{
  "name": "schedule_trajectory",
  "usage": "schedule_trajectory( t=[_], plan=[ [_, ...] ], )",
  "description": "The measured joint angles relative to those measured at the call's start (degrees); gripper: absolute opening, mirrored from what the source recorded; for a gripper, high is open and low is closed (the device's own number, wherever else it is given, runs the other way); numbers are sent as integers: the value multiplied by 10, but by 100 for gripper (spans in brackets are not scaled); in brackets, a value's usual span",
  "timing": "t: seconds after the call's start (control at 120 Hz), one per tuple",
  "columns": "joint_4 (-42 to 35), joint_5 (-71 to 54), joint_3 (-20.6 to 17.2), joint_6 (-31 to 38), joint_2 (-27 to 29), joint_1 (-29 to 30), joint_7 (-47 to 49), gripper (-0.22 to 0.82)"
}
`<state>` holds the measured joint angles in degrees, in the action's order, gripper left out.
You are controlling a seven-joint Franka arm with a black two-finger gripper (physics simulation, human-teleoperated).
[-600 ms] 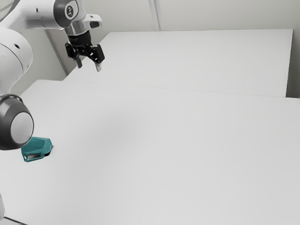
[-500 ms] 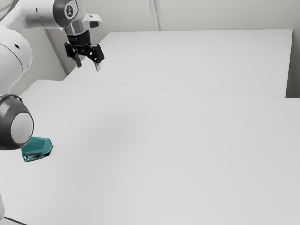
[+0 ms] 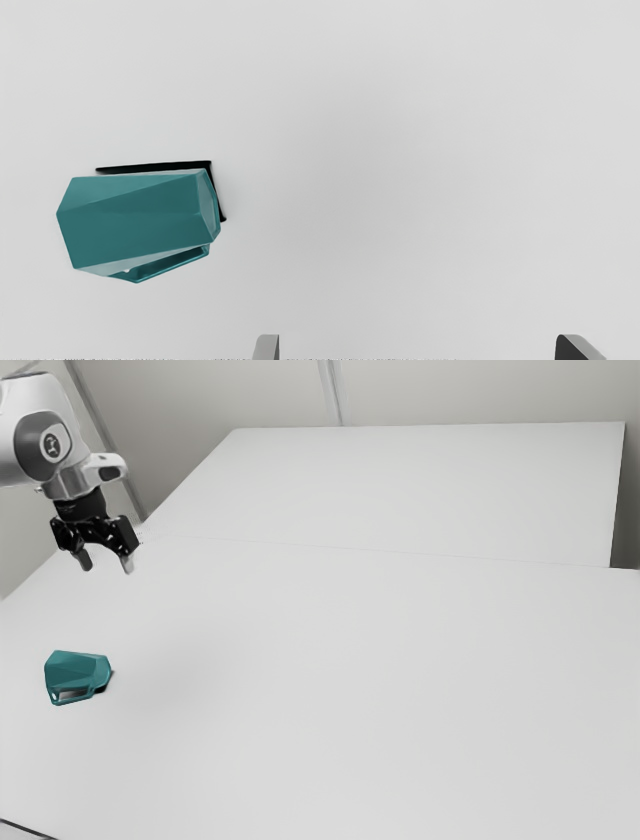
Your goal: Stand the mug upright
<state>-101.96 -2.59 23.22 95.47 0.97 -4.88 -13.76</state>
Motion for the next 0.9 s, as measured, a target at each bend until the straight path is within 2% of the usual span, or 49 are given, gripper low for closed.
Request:
schedule_trajectory(
  t=[0.175,0.35,0.467,0.767,0.9],
  plan=[
    [-44,3,80,27,21,1,-39,60],
    [-101,3,142,54,61,-10,-77,60],
    [-113,1,181,67,73,-10,-105,60],
    [-131,-13,265,98,59,-12,-178,60],
    [-125,11,279,119,16,6,-214,60]
  ],
)
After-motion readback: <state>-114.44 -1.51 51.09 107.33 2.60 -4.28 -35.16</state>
